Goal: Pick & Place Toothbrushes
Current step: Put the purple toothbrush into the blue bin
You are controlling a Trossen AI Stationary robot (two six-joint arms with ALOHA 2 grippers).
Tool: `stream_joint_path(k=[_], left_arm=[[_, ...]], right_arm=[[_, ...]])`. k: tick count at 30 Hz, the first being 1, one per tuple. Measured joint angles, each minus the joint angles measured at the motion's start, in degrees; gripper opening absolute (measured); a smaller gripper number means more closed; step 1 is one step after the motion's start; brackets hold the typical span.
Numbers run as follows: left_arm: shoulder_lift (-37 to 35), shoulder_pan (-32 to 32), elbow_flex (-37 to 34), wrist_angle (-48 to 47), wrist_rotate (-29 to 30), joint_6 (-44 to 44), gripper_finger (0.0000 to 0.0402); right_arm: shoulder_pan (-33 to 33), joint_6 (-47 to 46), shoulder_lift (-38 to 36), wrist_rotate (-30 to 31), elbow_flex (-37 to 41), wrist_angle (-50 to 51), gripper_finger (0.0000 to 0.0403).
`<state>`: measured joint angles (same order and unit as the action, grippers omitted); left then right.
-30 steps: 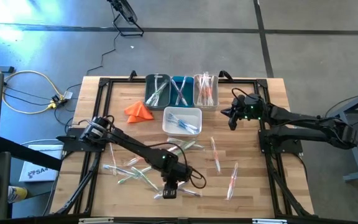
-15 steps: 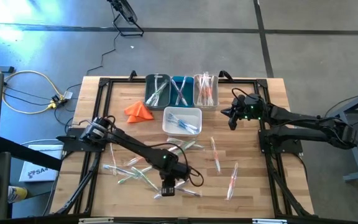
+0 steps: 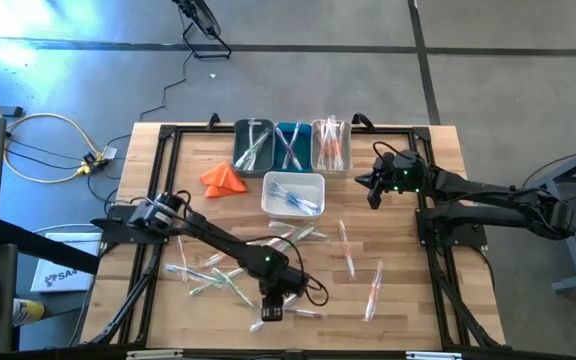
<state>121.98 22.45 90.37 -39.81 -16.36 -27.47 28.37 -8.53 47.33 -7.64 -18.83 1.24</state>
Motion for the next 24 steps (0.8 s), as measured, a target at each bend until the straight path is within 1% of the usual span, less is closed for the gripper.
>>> stream_joint_path(k=[13, 18, 24], left_arm=[[0.0, -0.5, -0.1, -0.7, 0.3, 0.1, 0.0117], [0.1, -2.6, 0.6, -1.6, 0.2, 0.8, 0.0117], [0.2, -5.8, 4.5, -3.3, 0.7, 4.8, 0.0117]], right_arm=[[0.0, 0.0, 0.0, 0.0, 0.0, -0.2, 0.0002], [0.0, 0.0, 0.0, 0.0, 0.0, -0.2, 0.0002], [0.0, 0.0, 0.0, 0.0, 0.0, -0.2, 0.0002]])
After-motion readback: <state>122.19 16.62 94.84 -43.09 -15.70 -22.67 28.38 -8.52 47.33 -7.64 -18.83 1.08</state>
